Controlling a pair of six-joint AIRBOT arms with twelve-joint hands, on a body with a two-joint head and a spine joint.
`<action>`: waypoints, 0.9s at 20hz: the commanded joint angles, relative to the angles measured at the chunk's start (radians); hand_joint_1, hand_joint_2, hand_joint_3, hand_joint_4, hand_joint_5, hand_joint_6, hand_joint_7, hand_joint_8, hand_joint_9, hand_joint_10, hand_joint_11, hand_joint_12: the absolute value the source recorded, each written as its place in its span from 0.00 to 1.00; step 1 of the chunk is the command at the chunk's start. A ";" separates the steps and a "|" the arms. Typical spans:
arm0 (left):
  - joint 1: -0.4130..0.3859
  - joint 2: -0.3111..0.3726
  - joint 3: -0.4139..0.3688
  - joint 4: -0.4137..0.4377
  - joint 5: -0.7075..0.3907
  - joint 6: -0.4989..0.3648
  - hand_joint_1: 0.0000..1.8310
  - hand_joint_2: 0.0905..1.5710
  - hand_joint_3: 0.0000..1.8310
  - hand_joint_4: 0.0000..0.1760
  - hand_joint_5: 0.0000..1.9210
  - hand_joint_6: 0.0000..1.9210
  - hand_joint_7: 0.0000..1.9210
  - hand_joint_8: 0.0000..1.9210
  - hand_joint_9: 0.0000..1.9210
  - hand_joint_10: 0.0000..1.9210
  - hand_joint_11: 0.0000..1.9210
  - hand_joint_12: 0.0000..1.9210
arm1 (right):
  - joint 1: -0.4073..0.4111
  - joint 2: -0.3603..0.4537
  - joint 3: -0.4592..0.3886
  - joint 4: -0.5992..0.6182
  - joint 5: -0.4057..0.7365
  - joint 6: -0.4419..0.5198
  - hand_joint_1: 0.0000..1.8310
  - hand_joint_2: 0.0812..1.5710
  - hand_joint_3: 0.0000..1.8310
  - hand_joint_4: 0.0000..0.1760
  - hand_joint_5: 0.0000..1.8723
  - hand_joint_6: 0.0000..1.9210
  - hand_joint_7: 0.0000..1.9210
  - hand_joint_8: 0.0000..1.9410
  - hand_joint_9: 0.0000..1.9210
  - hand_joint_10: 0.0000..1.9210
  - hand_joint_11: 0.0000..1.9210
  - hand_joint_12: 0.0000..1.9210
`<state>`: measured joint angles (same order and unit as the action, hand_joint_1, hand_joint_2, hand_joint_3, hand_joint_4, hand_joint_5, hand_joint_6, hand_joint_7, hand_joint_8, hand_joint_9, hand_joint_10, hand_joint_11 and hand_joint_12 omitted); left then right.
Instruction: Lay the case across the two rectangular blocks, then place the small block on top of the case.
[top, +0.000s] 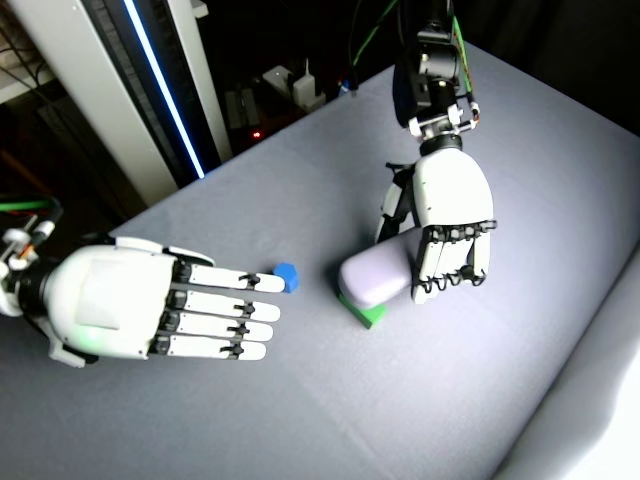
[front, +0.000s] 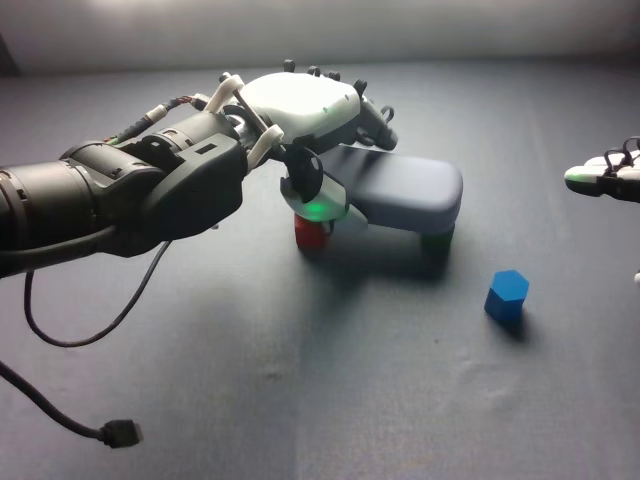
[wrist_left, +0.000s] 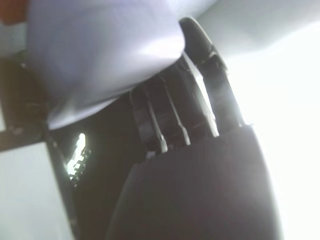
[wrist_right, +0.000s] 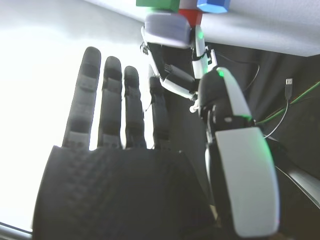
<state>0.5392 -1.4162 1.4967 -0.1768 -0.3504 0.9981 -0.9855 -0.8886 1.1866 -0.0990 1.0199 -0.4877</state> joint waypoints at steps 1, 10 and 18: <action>-0.009 0.005 -0.005 0.001 -0.128 0.000 0.55 0.57 0.00 0.05 0.28 0.00 0.29 0.00 0.31 0.00 0.09 0.47 | 0.005 0.002 0.005 0.032 0.118 0.007 0.41 0.80 0.00 0.41 0.13 0.00 0.15 0.00 0.16 0.00 0.14 0.10; 0.020 0.104 -0.128 -0.005 -0.299 0.000 0.58 0.56 0.00 0.07 0.22 0.00 0.22 0.00 0.21 0.00 0.00 0.54 | 0.005 0.000 0.005 0.032 0.122 0.007 0.42 0.80 0.00 0.32 0.12 0.00 0.14 0.00 0.16 0.00 0.14 0.09; 0.212 0.345 -0.376 -0.006 -0.749 -0.102 0.47 0.61 0.00 0.43 0.19 0.00 0.19 0.00 0.16 0.00 0.00 0.42 | 0.015 -0.002 0.000 -0.024 0.133 0.037 0.48 0.75 0.00 0.00 0.17 0.00 0.16 0.00 0.14 0.00 0.00 0.34</action>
<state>0.7681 -1.0653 1.1164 -0.1982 -0.9360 0.9054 -0.9833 -0.8898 1.1866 -0.1570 1.0405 -0.4576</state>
